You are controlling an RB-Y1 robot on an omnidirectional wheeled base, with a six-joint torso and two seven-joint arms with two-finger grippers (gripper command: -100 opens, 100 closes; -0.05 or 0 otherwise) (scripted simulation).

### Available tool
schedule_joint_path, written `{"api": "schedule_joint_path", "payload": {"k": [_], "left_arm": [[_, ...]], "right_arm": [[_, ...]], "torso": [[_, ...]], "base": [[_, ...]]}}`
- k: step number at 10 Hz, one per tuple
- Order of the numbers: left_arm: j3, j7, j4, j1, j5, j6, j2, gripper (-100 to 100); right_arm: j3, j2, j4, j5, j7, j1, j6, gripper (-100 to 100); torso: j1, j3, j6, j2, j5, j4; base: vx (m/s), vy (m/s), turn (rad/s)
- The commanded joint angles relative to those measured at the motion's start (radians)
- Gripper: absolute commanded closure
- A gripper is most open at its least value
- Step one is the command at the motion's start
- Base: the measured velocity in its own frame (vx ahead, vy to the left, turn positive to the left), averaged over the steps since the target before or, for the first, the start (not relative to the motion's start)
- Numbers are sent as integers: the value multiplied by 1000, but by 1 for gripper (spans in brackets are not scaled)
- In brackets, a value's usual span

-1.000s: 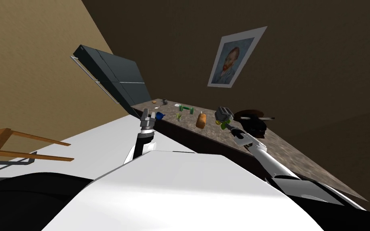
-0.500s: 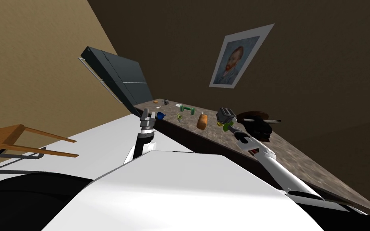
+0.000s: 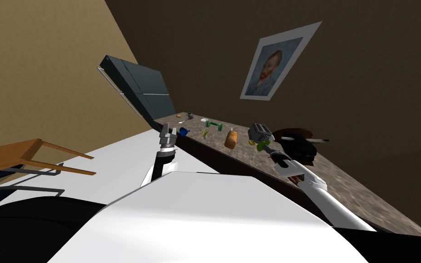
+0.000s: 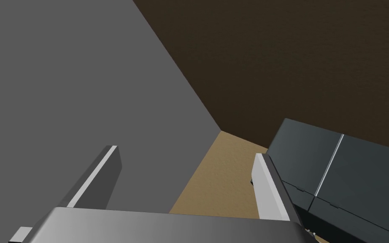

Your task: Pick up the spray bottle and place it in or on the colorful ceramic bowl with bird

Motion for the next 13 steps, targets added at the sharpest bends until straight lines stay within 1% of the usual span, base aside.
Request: {"api": "schedule_joint_path", "payload": {"k": [1,2,3,4,5,6,8,9,10,11,13], "left_arm": [[0,0,0,0,0,0,0,0],[0,0,0,0,0,0,0,0],[0,0,0,0,0,0,0,0],[0,0,0,0,0,0,0,0],[0,0,0,0,0,0,0,0],[0,0,0,0,0,0,0,0],[0,0,0,0,0,0,0,0],[0,0,0,0,0,0,0,0],[0,0,0,0,0,0,0,0],[0,0,0,0,0,0,0,0],[0,0,0,0,0,0,0,0]], "right_arm": [[-50,6,-50,19,-14,50,20,100],[-52,6,-95,19,-14,89,20,100],[-52,6,-97,19,-14,102,20,100],[-50,6,-92,18,-14,88,24,100],[-50,7,-93,19,-13,90,24,0],[-28,-6,-94,18,-13,95,54,100],[1,-26,-99,14,-14,105,93,100],[8,-32,-101,13,-14,109,102,100],[2,-29,-98,13,-14,105,90,0],[10,-57,-126,-15,-25,125,106,-100],[19,-90,-160,-50,-40,148,122,-100]], "torso": [[0,0,0,0,0,0],[0,0,0,0,1,0],[0,0,0,0,0,0],[0,0,0,1,0,0],[0,0,0,1,0,0],[1,1,0,1,0,0],[6,5,3,10,0,1],[5,7,5,14,-1,1],[2,6,5,13,-1,1],[-1,4,4,8,-2,0],[-7,0,4,1,-3,-2]], "base": [[30,-18,103],[33,-22,43],[14,-10,-4],[0,0,0],[0,0,0],[-42,36,-155],[-143,109,-184],[-122,62,-142],[-45,22,-26],[24,-25,55],[59,-88,55]]}}
